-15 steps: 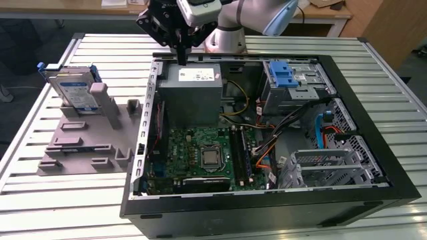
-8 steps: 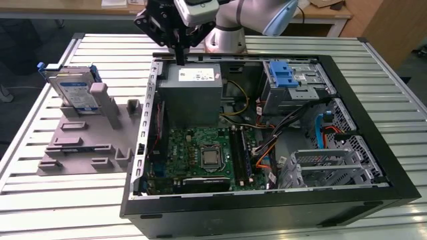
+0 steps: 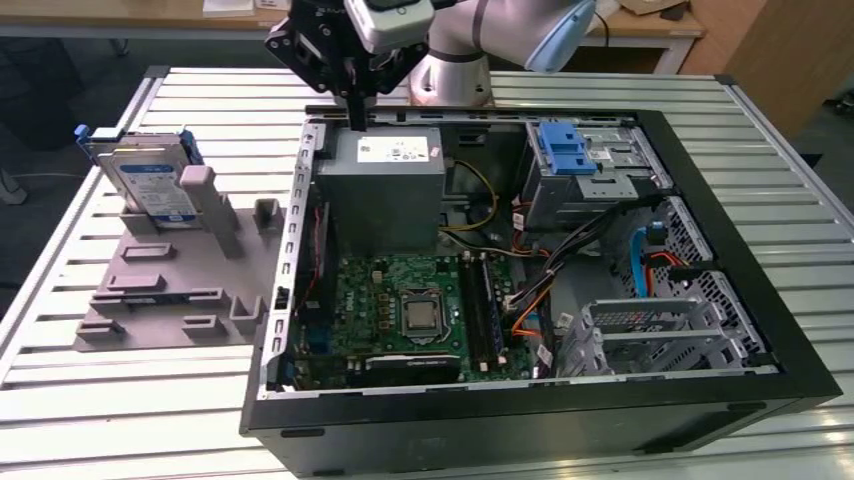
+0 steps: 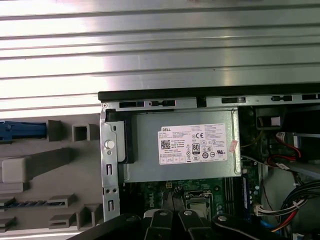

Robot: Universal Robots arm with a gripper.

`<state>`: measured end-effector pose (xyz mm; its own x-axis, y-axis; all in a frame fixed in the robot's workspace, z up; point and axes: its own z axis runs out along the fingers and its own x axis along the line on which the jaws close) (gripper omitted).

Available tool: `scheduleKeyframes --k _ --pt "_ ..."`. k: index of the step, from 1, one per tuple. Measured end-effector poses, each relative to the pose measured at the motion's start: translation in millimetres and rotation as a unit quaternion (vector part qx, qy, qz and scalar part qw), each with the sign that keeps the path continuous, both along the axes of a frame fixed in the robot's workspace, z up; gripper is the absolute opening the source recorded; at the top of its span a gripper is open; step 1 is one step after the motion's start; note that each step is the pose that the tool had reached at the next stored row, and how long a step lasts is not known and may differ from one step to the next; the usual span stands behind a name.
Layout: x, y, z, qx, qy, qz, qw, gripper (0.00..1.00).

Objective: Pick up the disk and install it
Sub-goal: 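Reach for the disk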

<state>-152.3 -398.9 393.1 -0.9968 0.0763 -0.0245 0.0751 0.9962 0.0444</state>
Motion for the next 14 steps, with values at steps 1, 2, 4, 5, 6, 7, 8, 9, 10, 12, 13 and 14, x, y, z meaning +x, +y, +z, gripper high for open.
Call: scheduleKeyframes --k 1,2,4,5,6,7,8,9,10,12,13,14 --pt "-0.2 0.0 0.0 0.0000 0.0000 0.000 1.0000 0.11" --pt "-0.4 0.0 0.0 0.0000 0.0000 0.000 1.0000 0.11" --pt "-0.9 0.0 0.0 0.0000 0.0000 0.000 1.0000 0.11" --pt "-1.0 0.0 0.0 0.0000 0.0000 0.000 1.0000 0.11" --pt "-1.1 0.0 0.0 0.0000 0.0000 0.000 1.0000 0.11" --pt "-1.1 0.0 0.0 0.0000 0.0000 0.000 1.0000 0.11" --pt "-1.1 0.0 0.0 0.0000 0.0000 0.000 1.0000 0.11" --pt "-1.2 0.0 0.0 0.0000 0.0000 0.000 1.0000 0.11" --pt "-1.2 0.0 0.0 0.0000 0.0000 0.000 1.0000 0.11" --pt "-1.4 0.0 0.0 0.0000 0.0000 0.000 1.0000 0.11" --pt "-2.1 0.0 0.0 0.0000 0.0000 0.000 1.0000 0.11" --pt "-2.7 0.0 -0.1 0.0000 0.0000 0.000 1.0000 0.11"
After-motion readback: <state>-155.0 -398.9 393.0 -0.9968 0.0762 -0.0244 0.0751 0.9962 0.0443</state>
